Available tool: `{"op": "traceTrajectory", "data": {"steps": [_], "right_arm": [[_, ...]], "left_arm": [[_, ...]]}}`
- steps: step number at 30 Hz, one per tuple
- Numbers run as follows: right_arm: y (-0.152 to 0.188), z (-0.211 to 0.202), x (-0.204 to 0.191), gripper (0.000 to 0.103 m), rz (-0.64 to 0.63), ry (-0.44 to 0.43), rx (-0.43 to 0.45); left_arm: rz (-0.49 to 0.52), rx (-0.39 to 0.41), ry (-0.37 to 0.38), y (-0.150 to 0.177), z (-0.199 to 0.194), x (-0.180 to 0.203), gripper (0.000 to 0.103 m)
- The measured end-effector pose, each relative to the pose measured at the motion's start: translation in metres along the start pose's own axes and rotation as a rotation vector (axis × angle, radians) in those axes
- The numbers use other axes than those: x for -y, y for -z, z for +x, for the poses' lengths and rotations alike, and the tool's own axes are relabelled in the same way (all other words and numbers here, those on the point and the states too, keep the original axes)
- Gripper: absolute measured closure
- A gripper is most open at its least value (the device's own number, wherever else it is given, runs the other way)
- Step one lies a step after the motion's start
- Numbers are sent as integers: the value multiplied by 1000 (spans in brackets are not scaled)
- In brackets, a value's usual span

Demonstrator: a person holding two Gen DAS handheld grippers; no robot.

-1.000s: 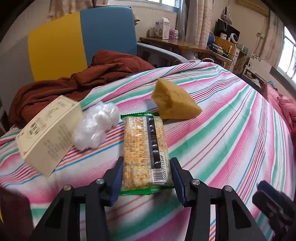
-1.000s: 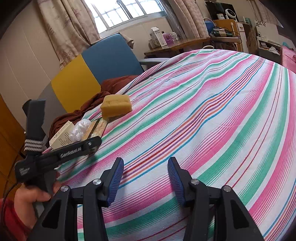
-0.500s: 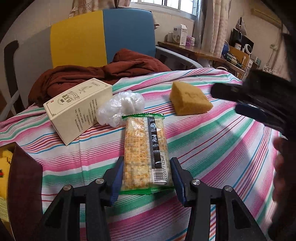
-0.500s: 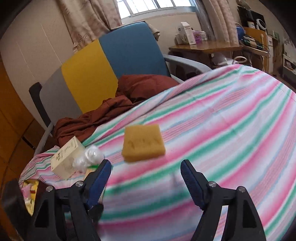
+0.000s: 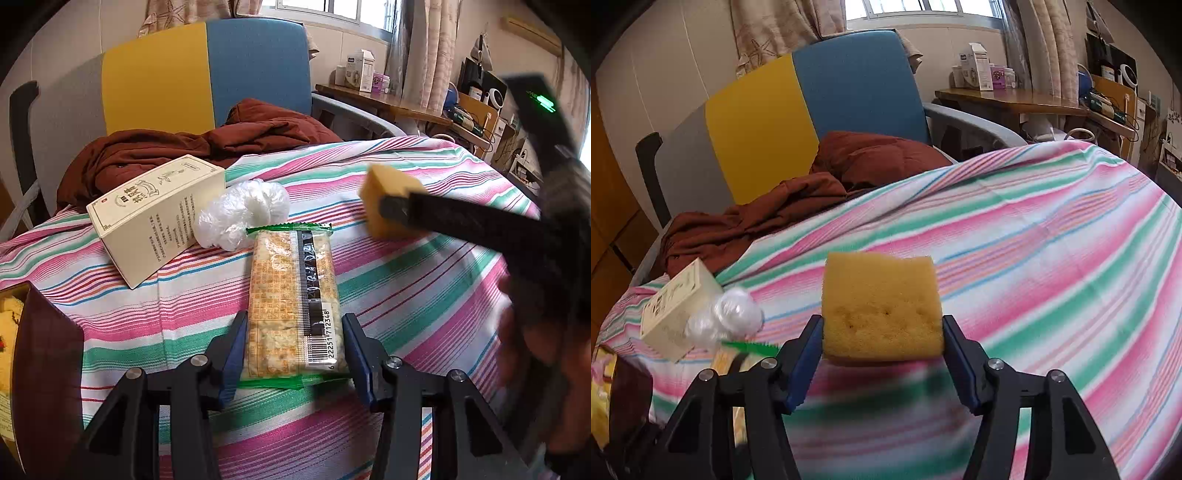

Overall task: Organize objects
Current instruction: 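Grasp the green-wrapped cracker packet with left tool while right tool grasps the yellow sponge, then carry the cracker packet over the gold tray with left tool while right tool carries the sponge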

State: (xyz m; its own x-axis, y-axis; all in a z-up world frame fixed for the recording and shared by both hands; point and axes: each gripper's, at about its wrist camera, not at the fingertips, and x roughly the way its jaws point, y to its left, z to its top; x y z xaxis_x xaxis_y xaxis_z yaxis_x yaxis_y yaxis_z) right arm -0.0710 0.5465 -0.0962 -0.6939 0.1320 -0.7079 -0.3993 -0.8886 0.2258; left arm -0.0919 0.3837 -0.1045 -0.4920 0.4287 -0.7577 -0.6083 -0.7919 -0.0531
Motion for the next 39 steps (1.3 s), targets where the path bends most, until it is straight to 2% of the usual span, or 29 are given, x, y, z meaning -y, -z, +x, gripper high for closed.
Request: {"op": "traceTrajectory", "data": {"steps": [4, 5, 8, 10, 12, 13, 18, 27, 31, 39], "right_arm": [[25, -32, 8, 40, 50, 39, 42], [30, -37, 10, 40, 60, 46, 48], [44, -50, 14, 40, 104, 39, 38], [52, -55, 18, 40, 139, 26, 28], [56, -61, 22, 40, 167, 24, 27], [58, -63, 23, 40, 173, 28, 29], [63, -71, 20, 40, 163, 55, 23], [96, -104, 8, 40, 180, 28, 7], [110, -122, -1, 40, 200, 4, -3], [112, -155, -36, 40, 166, -50, 25]], "left_arm": [[12, -4, -7, 0, 1, 3, 50], [20, -7, -10, -1, 2, 4, 47], [41, -21, -10, -4, 6, 8, 39], [56, -25, -24, -6, 8, 12, 39], [49, -18, -20, -6, 7, 10, 47], [40, -12, -25, -7, 6, 8, 55], [39, 7, -52, 3, -6, 7, 55], [45, 134, -33, 31, -58, 11, 55], [32, 150, 19, 46, -80, 9, 55], [-48, 156, 79, 86, -131, -14, 55]]}}
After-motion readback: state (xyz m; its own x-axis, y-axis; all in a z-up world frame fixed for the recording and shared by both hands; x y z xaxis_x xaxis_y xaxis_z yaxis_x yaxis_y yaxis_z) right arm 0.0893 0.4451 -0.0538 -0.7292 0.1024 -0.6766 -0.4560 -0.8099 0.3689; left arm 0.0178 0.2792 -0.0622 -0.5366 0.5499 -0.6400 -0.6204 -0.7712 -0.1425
